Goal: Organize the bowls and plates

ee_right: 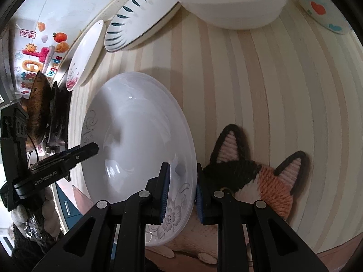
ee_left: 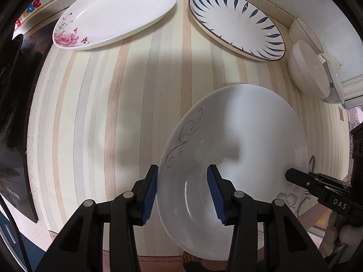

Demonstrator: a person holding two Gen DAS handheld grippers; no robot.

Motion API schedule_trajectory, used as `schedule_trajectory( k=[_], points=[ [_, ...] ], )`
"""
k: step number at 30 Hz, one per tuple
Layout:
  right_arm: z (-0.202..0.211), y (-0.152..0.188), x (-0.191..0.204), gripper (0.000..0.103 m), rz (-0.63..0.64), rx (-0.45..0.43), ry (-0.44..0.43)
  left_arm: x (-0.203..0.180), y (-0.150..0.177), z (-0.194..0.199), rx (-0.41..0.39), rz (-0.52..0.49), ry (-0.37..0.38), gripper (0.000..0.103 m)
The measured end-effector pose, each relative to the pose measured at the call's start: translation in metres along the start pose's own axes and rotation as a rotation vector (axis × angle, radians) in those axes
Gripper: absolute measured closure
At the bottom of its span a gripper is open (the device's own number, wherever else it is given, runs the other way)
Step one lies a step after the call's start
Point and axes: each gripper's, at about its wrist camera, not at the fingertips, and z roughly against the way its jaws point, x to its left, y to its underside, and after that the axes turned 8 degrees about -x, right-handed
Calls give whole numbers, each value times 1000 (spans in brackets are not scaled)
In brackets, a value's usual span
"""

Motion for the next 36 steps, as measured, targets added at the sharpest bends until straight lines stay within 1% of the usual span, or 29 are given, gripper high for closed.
schedule_trajectory(
  k=[1,2,4,5,8,10,12,14,15,16,18,22,25,27,30,32,33,34,35,36],
  points=[
    [-1,0,1,78,-5,6,-3,2,-1,4,-6,11,12,62],
    [-2,-1,1,78,-16,21,-7,5,-3,9,-18,18,21,62],
    [2,-4,3,78,-26,46,7,12,-9,31,-70,31,23,62],
    [7,-5,5,78,-24,35,16,15,-12,39,-90,32,13,62],
    [33,-16,19,78,21,-8,80,26,-26,65,-174,47,-35,62],
    [49,-27,39,78,61,-45,91,40,-41,70,-200,73,-62,62],
    [59,-43,63,78,101,-76,49,51,-52,67,-213,116,-82,62],
    [62,-65,93,77,152,-100,-26,66,-63,60,-221,174,-89,62],
    [59,-78,109,75,183,-112,-66,75,-70,55,-224,199,-95,62],
    [55,-89,122,71,214,-127,-85,85,-79,49,-226,223,-110,62],
    [37,-121,152,70,295,-161,-101,97,-92,42,-234,255,-136,62],
    [-15,-187,195,70,390,-179,-116,127,-117,28,-256,332,-177,62],
    [-54,-229,222,70,461,-189,-95,144,-128,24,-262,378,-189,62],
    [-75,-245,232,70,494,-190,-64,152,-133,20,-262,400,-197,62],
    [-106,-265,244,70,523,-171,-33,158,-139,12,-255,398,-216,62],
    [-122,-274,244,71,529,-153,-34,160,-142,6,-248,395,-217,62],
    [-130,-277,246,71,525,-147,-22,162,-144,3,-245,394,-214,62],
    [-135,-281,245,71,525,-156,-12,163,-146,0,-245,394,-212,62],
    [-143,-285,244,72,515,-145,-15,164,-146,-1,-249,394,-214,62],
    [-150,-288,243,77,500,-127,-16,165,-146,-2,-254,395,-214,62]
  ],
)
